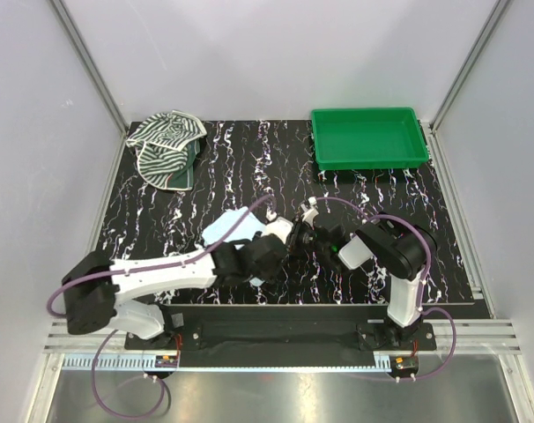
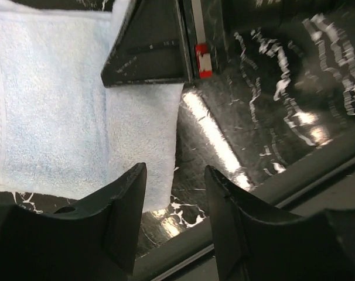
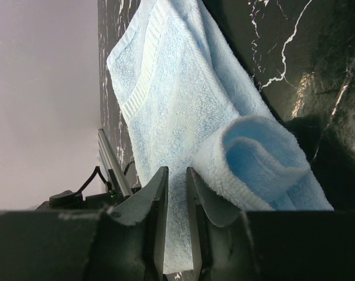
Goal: Roll the towels
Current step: Roll the towel
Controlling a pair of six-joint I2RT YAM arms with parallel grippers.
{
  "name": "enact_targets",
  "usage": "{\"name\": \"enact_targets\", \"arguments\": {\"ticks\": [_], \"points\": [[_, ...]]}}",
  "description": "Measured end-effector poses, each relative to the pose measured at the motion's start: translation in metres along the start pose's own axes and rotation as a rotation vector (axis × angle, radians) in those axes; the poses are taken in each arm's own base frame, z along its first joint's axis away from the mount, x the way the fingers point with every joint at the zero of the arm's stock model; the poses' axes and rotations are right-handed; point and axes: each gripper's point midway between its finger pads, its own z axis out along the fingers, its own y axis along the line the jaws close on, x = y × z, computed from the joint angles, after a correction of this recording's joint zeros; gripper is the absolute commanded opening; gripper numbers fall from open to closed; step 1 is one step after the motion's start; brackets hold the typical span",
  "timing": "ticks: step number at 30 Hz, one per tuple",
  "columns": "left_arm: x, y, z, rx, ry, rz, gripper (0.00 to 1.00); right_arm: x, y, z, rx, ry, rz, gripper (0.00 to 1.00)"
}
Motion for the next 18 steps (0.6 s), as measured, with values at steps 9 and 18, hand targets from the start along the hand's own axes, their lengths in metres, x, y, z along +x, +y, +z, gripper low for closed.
{"name": "enact_targets", "arguments": {"ticks": [9,18], "points": [[0.039,0.022,0.029,-0.201,0.110,0.134,0.51,0.000,0.000,0.001,-0.004,-0.002,0.000,0.26],[0.051,0.029,0.040,-0.247,0.127,0.142,0.50,0.000,0.000,0.002,-0.015,-0.004,0.002,0.26]]}}
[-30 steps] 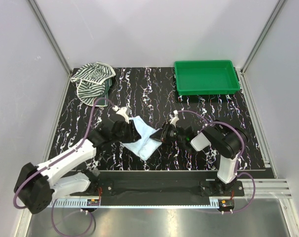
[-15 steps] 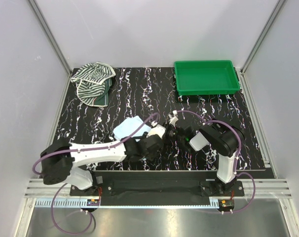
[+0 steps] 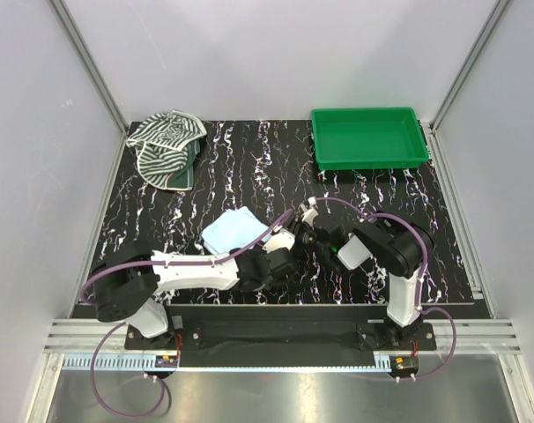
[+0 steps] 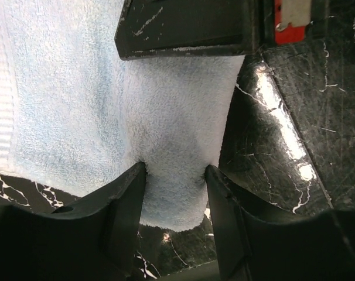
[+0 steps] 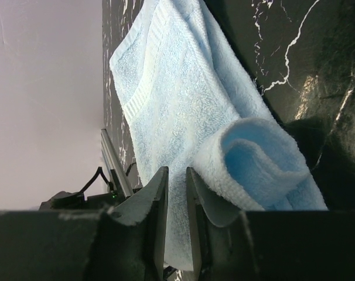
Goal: Roll the towels
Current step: Roll the towel
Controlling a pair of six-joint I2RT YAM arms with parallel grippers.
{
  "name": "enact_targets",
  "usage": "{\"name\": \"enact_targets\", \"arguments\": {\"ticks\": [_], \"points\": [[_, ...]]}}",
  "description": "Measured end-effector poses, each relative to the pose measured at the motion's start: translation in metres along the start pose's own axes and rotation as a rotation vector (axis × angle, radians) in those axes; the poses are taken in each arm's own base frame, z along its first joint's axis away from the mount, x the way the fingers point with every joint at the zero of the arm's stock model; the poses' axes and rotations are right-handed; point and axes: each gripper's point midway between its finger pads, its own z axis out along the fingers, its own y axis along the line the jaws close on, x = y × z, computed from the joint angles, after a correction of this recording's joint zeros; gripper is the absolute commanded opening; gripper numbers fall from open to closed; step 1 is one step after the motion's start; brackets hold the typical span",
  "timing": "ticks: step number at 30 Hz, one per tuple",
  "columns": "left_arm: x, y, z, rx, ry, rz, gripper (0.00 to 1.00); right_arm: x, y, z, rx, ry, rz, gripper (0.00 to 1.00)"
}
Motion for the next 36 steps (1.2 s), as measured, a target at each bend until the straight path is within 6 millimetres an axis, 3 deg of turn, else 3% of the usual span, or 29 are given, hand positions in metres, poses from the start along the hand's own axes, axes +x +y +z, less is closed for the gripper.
{"name": "enact_targets", "arguments": {"ticks": [6,10,20,24,28,32,36], "points": [[0.007,-0.002,0.005,0.003,-0.008,-0.025,0.52,0.001,0.000,0.000,-0.005,0.002,0.002,0.26],[0.008,-0.005,0.004,0.006,-0.012,-0.045,0.61,0.001,0.000,0.001,-0.006,0.003,0.005,0.29],[0.015,-0.008,0.006,-0.017,0.001,-0.089,0.61,0.002,0.003,0.002,0.010,0.025,0.002,0.30],[0.016,-0.004,0.010,-0.082,0.015,-0.074,0.40,0.002,0.003,0.003,0.022,0.032,-0.003,0.31],[0.016,0.001,0.012,-0.132,0.022,-0.061,0.29,0.001,0.003,0.002,0.038,0.039,-0.017,0.31],[0.016,0.001,0.012,-0.144,0.022,-0.051,0.25,0.000,0.002,-0.001,0.062,0.048,-0.029,0.35],[0.016,0.001,0.012,-0.141,0.023,-0.047,0.23,-0.005,0.006,-0.005,0.094,0.057,-0.044,0.52]]}}
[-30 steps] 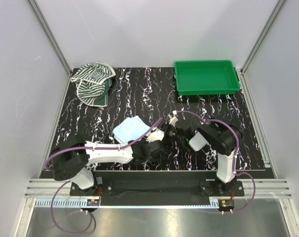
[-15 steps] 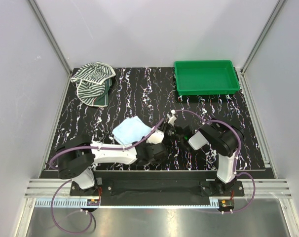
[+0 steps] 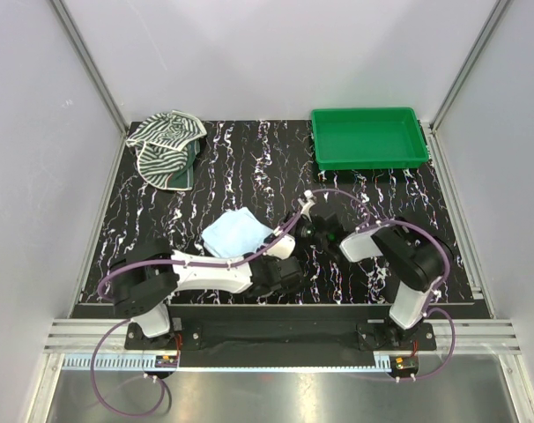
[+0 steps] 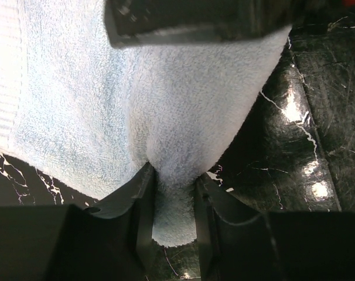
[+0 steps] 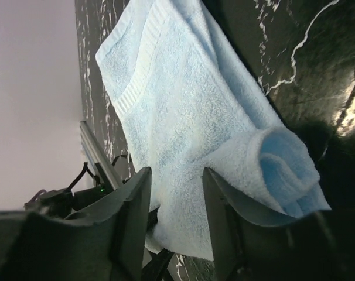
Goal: Roll the towels
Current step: Roll the towel
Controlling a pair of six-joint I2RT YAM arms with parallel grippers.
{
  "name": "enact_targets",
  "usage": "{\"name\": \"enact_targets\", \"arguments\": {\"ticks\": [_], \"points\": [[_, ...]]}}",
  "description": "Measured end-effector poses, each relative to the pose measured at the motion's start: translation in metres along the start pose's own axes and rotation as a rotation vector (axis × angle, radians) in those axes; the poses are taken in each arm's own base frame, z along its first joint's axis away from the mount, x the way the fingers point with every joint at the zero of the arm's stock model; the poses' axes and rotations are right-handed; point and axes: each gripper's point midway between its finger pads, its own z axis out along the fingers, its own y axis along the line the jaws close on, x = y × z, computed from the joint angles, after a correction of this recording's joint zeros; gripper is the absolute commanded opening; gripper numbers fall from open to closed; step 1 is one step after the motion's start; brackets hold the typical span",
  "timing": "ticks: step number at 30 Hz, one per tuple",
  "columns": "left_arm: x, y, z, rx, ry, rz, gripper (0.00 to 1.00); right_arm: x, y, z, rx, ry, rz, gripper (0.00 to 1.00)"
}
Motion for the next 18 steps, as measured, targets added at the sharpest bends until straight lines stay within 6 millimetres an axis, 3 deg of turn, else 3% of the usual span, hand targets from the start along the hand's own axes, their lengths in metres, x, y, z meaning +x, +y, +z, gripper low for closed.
{"name": "enact_targets", "arguments": {"ticks": [5,8,10,12,15,18], "points": [[0.000,-0.003,-0.003,0.044,0.024,-0.017,0.23,-0.032,-0.013,-0.024,0.129,-0.052,0.024,0.60],[0.001,-0.012,-0.009,0.108,0.050,-0.037,0.22,-0.072,-0.037,-0.062,0.269,-0.148,0.090,0.74],[0.000,-0.021,-0.013,0.154,0.065,-0.046,0.22,-0.104,-0.044,-0.098,0.374,-0.239,0.116,0.79],[-0.002,-0.033,-0.017,0.215,0.082,-0.063,0.22,-0.127,-0.035,-0.127,0.434,-0.313,0.104,0.80],[-0.010,-0.053,-0.021,0.329,0.095,-0.112,0.22,-0.153,-0.003,-0.175,0.486,-0.432,0.037,0.82],[-0.022,-0.075,-0.026,0.473,0.110,-0.187,0.22,-0.157,0.022,-0.211,0.504,-0.504,-0.019,0.82]]}}
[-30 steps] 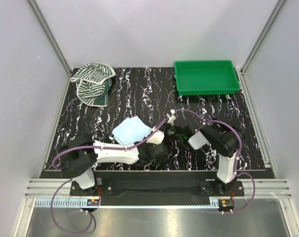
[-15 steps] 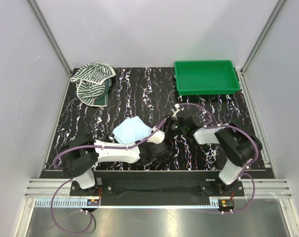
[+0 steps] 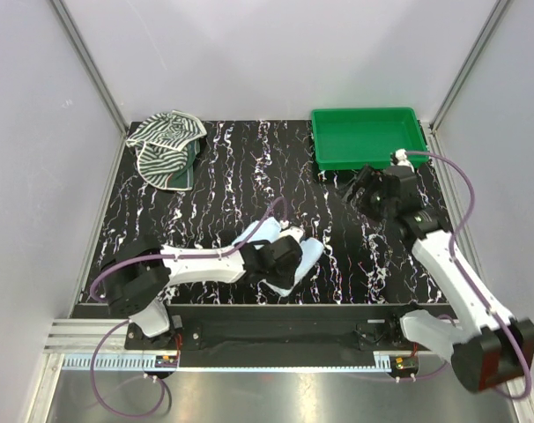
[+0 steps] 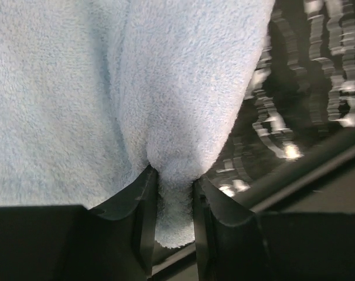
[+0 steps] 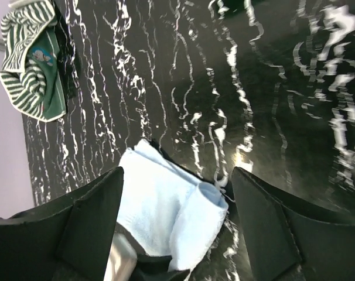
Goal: Roll the towels
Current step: Roll the towel
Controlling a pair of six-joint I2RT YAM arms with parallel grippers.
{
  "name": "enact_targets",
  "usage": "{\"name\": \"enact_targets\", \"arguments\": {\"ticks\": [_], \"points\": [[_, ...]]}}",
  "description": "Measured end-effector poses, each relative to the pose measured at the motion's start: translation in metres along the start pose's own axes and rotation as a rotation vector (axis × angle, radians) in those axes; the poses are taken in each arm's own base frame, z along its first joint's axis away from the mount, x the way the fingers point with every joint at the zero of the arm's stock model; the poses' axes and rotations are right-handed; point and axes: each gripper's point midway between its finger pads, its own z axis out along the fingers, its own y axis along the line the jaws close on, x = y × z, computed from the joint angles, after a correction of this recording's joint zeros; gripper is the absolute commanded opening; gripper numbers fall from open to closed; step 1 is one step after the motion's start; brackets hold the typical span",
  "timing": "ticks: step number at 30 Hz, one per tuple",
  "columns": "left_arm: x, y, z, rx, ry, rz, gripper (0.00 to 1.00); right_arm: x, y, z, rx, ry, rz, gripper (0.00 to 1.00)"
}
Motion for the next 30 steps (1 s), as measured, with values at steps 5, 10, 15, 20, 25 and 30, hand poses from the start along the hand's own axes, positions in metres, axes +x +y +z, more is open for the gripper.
{"name": "enact_targets", "arguments": {"ticks": [5,10,15,20,25,30], "points": [[-0.012,-0.029,0.001,0.263,0.052,-0.149,0.22,0.001,-0.010,-0.045,0.024,-0.032,-0.023,0.79],[-0.034,-0.044,-0.004,0.459,0.075,-0.274,0.22,0.023,-0.005,-0.067,-0.076,0.011,-0.024,0.75],[-0.038,-0.041,0.002,0.600,0.131,-0.403,0.22,0.063,0.002,-0.066,-0.230,0.123,0.015,0.63],[-0.036,-0.035,0.004,0.674,0.172,-0.480,0.23,0.104,-0.003,-0.046,-0.325,0.240,0.111,0.46],[-0.035,-0.029,0.006,0.727,0.192,-0.548,0.23,0.132,-0.012,-0.026,-0.360,0.318,0.204,0.45],[-0.037,-0.026,0.008,0.753,0.212,-0.583,0.23,0.139,-0.008,-0.015,-0.380,0.344,0.227,0.45]]}}
